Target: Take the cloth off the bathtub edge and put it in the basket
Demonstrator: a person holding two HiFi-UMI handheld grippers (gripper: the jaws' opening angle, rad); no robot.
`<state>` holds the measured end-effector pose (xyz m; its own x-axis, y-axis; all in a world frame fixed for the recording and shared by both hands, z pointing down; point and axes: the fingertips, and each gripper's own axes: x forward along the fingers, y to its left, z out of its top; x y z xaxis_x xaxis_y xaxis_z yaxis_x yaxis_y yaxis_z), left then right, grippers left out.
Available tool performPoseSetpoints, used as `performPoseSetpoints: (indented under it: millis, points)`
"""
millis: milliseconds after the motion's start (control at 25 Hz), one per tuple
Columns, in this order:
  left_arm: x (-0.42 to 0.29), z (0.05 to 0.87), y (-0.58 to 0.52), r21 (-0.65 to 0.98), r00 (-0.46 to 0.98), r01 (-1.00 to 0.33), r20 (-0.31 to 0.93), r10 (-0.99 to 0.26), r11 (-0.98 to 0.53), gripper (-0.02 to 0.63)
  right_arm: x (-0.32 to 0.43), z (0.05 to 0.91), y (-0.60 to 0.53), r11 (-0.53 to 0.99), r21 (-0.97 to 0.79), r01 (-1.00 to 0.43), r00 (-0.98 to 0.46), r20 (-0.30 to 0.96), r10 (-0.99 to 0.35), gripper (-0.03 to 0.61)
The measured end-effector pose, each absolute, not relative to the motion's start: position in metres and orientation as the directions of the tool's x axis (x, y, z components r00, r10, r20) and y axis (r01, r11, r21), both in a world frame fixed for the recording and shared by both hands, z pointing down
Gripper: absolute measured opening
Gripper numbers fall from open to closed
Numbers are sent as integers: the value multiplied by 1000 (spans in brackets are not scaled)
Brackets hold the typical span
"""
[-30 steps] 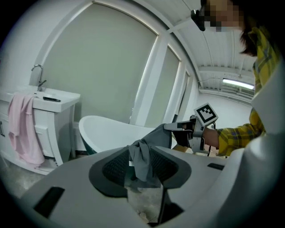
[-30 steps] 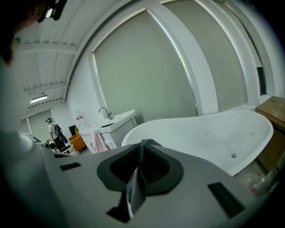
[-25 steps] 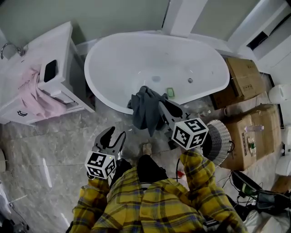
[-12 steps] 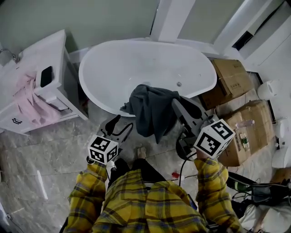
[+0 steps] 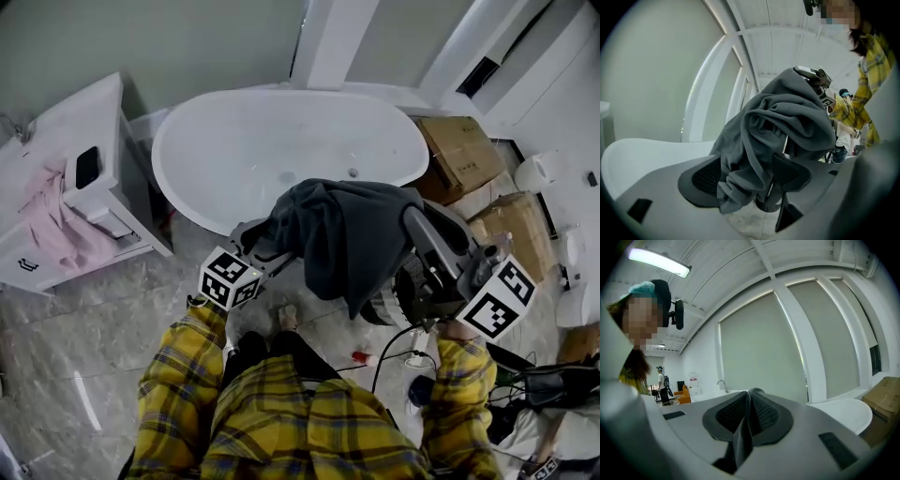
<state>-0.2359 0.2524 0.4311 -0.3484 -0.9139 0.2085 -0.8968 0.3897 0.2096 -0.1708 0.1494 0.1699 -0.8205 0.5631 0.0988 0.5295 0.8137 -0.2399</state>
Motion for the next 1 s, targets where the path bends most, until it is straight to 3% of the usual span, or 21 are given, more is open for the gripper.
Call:
performPoseSetpoints:
  millis: [240, 400, 520, 1000]
  points:
    - [-229, 427, 189, 171, -262, -940, 198, -945, 296, 322, -138, 158, 134, 835, -243, 493, -845, 92, 526, 55]
    - [-225, 418, 173, 167, -274, -939, 170, -947, 301, 131, -118, 158, 116, 868, -229, 441, -877, 96, 471, 55]
    - [-229, 408, 169, 182, -292, -931, 144, -945, 315, 68, -107, 161, 104, 883, -230, 410, -895, 88, 438, 55]
    - [-258, 324, 153, 188, -346, -919, 32, -938, 346, 43, -102, 170, 41, 888, -285, 360, -927, -4, 375, 57]
